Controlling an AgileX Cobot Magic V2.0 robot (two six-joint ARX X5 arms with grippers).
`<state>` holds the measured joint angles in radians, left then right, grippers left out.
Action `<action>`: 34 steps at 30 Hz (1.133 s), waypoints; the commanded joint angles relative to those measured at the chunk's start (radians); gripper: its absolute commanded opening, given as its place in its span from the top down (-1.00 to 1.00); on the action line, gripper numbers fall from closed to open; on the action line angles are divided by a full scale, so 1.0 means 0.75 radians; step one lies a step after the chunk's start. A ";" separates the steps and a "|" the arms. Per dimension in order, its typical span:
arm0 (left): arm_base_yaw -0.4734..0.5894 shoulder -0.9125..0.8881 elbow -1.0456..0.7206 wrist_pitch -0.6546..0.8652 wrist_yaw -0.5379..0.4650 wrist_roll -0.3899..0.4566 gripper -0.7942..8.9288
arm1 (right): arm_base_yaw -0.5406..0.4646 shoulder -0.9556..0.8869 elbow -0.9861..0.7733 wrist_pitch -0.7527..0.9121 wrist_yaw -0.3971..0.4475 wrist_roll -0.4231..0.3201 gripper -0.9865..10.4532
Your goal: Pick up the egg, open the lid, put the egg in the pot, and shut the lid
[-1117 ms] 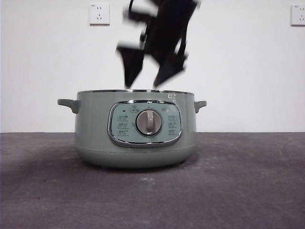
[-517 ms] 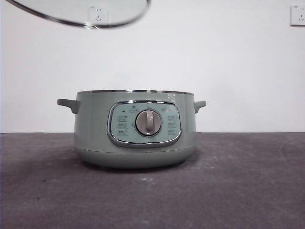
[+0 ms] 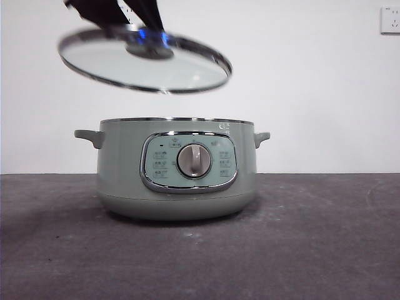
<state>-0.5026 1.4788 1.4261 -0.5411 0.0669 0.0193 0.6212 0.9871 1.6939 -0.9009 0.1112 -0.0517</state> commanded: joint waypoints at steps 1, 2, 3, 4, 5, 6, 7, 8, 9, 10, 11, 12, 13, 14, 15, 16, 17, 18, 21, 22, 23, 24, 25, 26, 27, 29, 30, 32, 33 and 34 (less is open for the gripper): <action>-0.006 0.041 0.010 0.110 0.025 0.014 0.85 | 0.002 -0.028 -0.001 -0.010 0.001 0.013 0.11; -0.008 0.061 0.010 0.131 0.024 0.014 0.85 | 0.002 -0.039 -0.001 -0.017 0.000 0.013 0.11; -0.012 0.080 0.010 0.152 0.023 0.014 0.85 | 0.002 -0.047 -0.001 -0.023 0.000 0.013 0.11; -0.014 0.100 0.010 0.170 0.023 0.014 0.85 | 0.002 -0.053 -0.001 -0.030 0.001 0.012 0.11; -0.015 0.115 0.010 0.185 0.023 0.014 0.85 | 0.002 -0.058 -0.001 -0.034 0.000 0.012 0.11; -0.018 0.131 0.010 0.199 0.022 0.014 0.85 | 0.002 -0.065 -0.001 -0.039 0.000 0.012 0.11; -0.018 0.146 0.010 0.214 0.023 0.014 0.85 | 0.002 -0.070 -0.001 -0.043 0.000 0.012 0.11; -0.019 0.158 0.010 0.225 0.022 0.014 0.85 | 0.002 -0.073 -0.001 -0.047 0.000 0.012 0.11; -0.019 0.169 0.010 0.233 0.023 0.014 0.85 | 0.002 -0.076 -0.001 -0.051 0.000 0.012 0.11; -0.019 0.181 0.010 0.240 0.023 0.014 0.85 | 0.002 -0.078 -0.001 -0.057 0.000 0.012 0.11; -0.019 0.189 0.010 0.242 0.023 0.014 0.85 | 0.002 -0.078 -0.001 -0.063 0.000 0.012 0.11; -0.019 0.196 0.010 0.242 0.020 0.014 0.85 | 0.002 -0.078 -0.001 -0.069 0.000 0.012 0.11; -0.019 0.206 0.010 0.243 0.018 0.014 0.85 | 0.002 -0.078 -0.001 -0.077 0.000 0.012 0.11; -0.019 0.210 0.010 0.242 0.019 0.014 0.85 | 0.002 -0.078 -0.001 -0.081 -0.001 0.012 0.11; -0.019 0.217 0.010 0.242 0.019 0.014 0.85 | 0.002 -0.078 -0.001 -0.088 -0.001 0.012 0.11; -0.019 0.221 0.010 0.243 0.020 0.014 0.85 | 0.002 -0.078 -0.001 -0.090 -0.001 0.012 0.11; -0.019 0.226 0.010 0.245 0.019 0.015 0.85 | 0.002 -0.078 -0.001 -0.092 -0.001 0.012 0.11; -0.019 0.230 0.010 0.248 0.019 0.015 0.85 | 0.002 -0.078 -0.001 -0.092 -0.001 0.012 0.11; -0.019 0.251 0.010 0.263 0.022 0.014 0.85 | 0.002 -0.077 -0.001 -0.092 -0.002 0.012 0.11; -0.020 0.257 0.010 0.264 0.024 0.014 0.85 | 0.002 -0.077 -0.001 -0.093 -0.001 0.012 0.11; -0.020 0.264 0.010 0.265 0.024 0.014 0.85 | 0.002 -0.077 -0.001 -0.093 -0.001 0.012 0.11; -0.021 0.274 0.010 0.267 0.024 0.013 0.85 | 0.002 -0.077 -0.001 -0.095 -0.001 0.012 0.11; -0.021 0.282 0.010 0.267 0.023 0.013 0.85 | 0.002 -0.077 -0.001 -0.099 -0.001 0.012 0.11; -0.021 0.291 0.010 0.269 0.024 0.010 0.85 | 0.002 -0.078 -0.001 -0.102 -0.001 0.012 0.11; -0.021 0.299 0.010 0.268 0.023 0.010 0.85 | 0.002 -0.077 -0.001 -0.105 -0.001 0.012 0.11; -0.021 0.313 0.010 0.267 0.023 0.010 0.85 | 0.002 -0.078 -0.001 -0.109 -0.001 0.012 0.11; -0.021 0.316 0.010 0.262 0.021 0.010 0.85 | 0.002 -0.078 -0.001 -0.110 -0.002 0.012 0.11; -0.021 0.319 0.010 0.255 0.021 0.010 0.85 | 0.002 -0.078 -0.001 -0.115 -0.002 0.012 0.11; -0.021 0.319 0.010 0.248 0.021 0.010 0.85 | 0.002 -0.078 -0.001 -0.120 -0.004 0.012 0.11; -0.021 0.319 0.010 0.238 0.022 0.010 0.85 | 0.002 -0.078 -0.001 -0.127 -0.007 0.012 0.11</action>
<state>-0.5137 1.7016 1.4269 -0.3744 0.0799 0.0238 0.6216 0.9298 1.6939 -0.9989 0.1078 -0.0513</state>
